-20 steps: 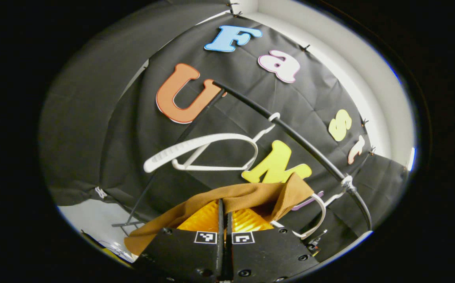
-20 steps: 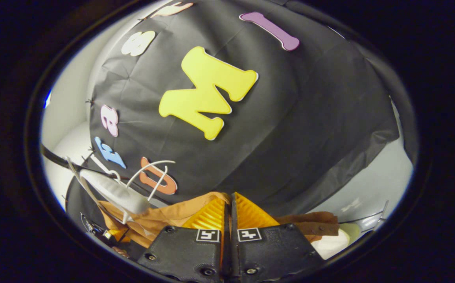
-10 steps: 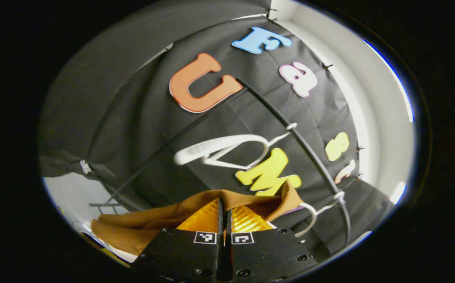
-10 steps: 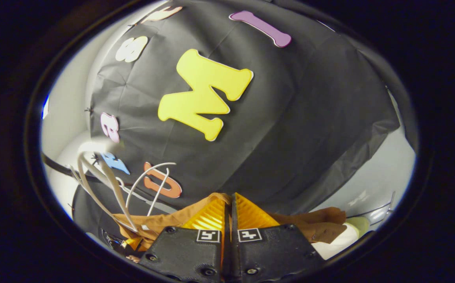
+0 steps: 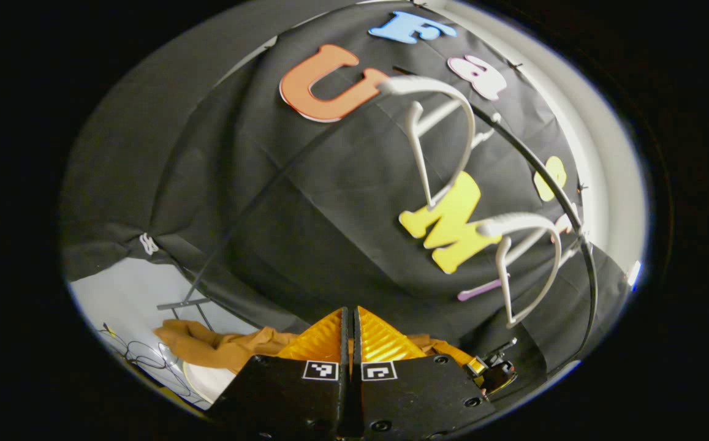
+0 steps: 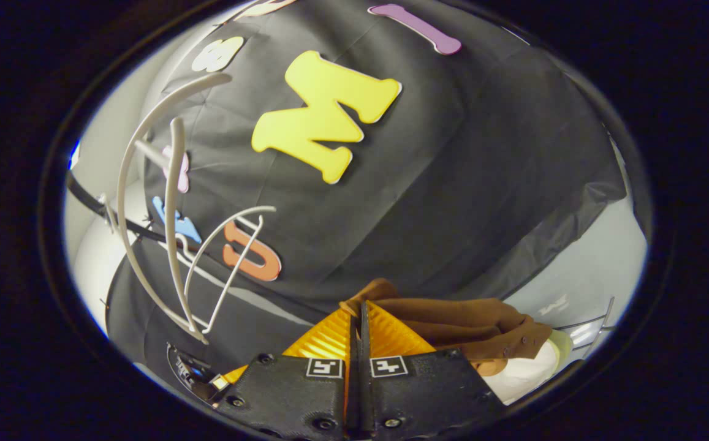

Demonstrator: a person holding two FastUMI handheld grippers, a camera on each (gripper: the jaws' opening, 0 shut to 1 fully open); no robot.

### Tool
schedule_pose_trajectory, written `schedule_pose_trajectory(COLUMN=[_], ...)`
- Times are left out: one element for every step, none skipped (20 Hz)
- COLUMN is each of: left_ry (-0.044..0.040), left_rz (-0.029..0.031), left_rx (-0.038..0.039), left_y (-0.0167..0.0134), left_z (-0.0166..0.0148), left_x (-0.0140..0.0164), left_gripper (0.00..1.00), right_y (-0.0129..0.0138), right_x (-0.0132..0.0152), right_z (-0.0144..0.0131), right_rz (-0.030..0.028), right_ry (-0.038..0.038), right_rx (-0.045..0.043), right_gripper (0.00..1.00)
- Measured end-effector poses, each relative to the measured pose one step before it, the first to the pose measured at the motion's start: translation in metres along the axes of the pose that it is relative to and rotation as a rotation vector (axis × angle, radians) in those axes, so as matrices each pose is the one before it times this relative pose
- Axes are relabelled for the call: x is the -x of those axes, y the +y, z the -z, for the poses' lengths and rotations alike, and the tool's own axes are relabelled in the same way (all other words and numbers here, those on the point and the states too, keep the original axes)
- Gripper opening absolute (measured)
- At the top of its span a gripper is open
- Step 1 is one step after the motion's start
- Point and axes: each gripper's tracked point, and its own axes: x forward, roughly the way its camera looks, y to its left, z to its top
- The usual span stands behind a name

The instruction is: Grasp the clothes on the hanger with both hands and then place them into the laundry hamper below.

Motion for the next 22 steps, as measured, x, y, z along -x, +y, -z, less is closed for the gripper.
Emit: schedule_pose_trajectory(left_ry=[0.01999,0.03376,0.04748,0.04086,0.0366,0.03027,0.02317,0.01451,0.01048,0.01299,0.00898,0.01457,0.01122,0.0086,0.00352,-0.00076,0.00109,-0.00616,-0.00031,0.00245,0.00215,0.00951], left_rz=[-0.02272,-0.03005,-0.00477,-0.01088,-0.02121,-0.01915,-0.00034,-0.00462,-0.00061,-0.01278,-0.01479,-0.00519,-0.00245,-0.00454,-0.00254,0.00217,0.00237,0.00452,0.00015,0.00325,-0.00186,-0.00741], left_rx=[-0.01032,-0.00108,0.00635,-0.00161,-0.01407,-0.0162,-0.00871,-0.01075,-0.01399,-0.02915,-0.03436,-0.02594,-0.02031,-0.01761,-0.01674,-0.01325,-0.00568,-0.00702,-0.00014,-0.00027,-0.0055,-0.00794], left_y=[0.01224,0.01603,0.00894,0.00873,0.00708,0.0067,-0.00316,0.00014,0.00087,0.00162,0.00103,-0.00219,-0.00287,-0.003,-0.00377,-0.00516,-0.0027,-0.00306,-0.00076,-0.00185,-0.0013,0.00117], left_z=[0.01915,0.02329,0.02732,0.02218,0.01851,0.01831,0.01357,0.01184,0.00901,0.00774,0.00638,0.0061,0.0071,0.00342,0.00132,-0.00044,-0.00042,-0.00139,0.00069,0.00075,-0.00006,0.00581], left_x=[-0.0001,-0.00197,-0.00304,-0.00504,-0.00553,-0.00164,-0.00148,0.00059,-0.00255,-0.00338,-0.0033,-0.00026,0.0005,0.00084,-0.00055,0.00059,0.0005,0.00238,0.00169,0.00205,0.00103,-0.0022], left_gripper=[0.0,0.0,0.0,0.0,0.0,0.0,0.0,0.0,0.0,0.0,0.0,0.0,0.0,0.0,0.0,0.0,0.0,0.0,0.0,0.0,0.0,0.0], right_y=[0.00376,0.00354,0.00318,0.00122,0.00539,0.00621,0.00896,0.00715,0.00679,0.00836,0.01138,0.0128,0.01067,0.01078,0.00992,0.0051,0.01019,0.01285,0.00894,0.00791,0.00657,0.0042], right_x=[-0.00192,0.0033,0.00589,0.00849,0.0065,0.00894,0.00625,0.00501,0.00631,0.00652,0.00565,0.00855,0.00551,0.0055,0.00822,0.01358,0.01047,0.00816,0.00361,0.00198,0.00017,0.00229], right_z=[0.01438,0.01395,0.00961,0.00973,0.00864,0.00403,0.00139,-0.00438,0.00172,-0.00453,-0.00368,-0.00392,-0.00136,-0.00321,-0.00386,-0.00171,-0.00191,-0.00179,-0.00284,-0.00022,0.00082,0.00437], right_rz=[-0.02392,-0.02175,-0.01393,-0.01452,-0.0137,-0.00918,-0.02051,-0.01564,-0.02129,-0.01424,-0.02127,-0.01859,-0.02232,-0.01145,-0.01538,0.00157,-0.02094,-0.02113,-0.00919,-0.01993,-0.02335,-0.01895], right_ry=[0.03597,0.01412,0.00742,0.00699,0.01822,-0.00359,0.00338,-0.01974,-0.00138,-0.01446,-0.00566,-0.01205,-0.00604,-0.01307,-0.0083,-0.01302,-0.00484,-0.00857,-0.00408,0.00102,0.00555,0.00995], right_rx=[-0.01147,-0.02013,-0.00764,0.00387,0.0151,0.00297,-0.00182,-0.01061,0.00235,-0.00195,0.00041,-0.00475,0.00018,-0.00318,0.01992,0.00766,-0.00537,0.01192,-0.00073,0.01005,0.01478,0.00559], right_gripper=[0.04,0.04,0.04,0.04,0.04,0.04,0.04,0.04,0.04,0.04,0.02,0.04,0.04,0.04,0.04,0.04,0.04,0.04,0.04,0.04,0.04,0.04])
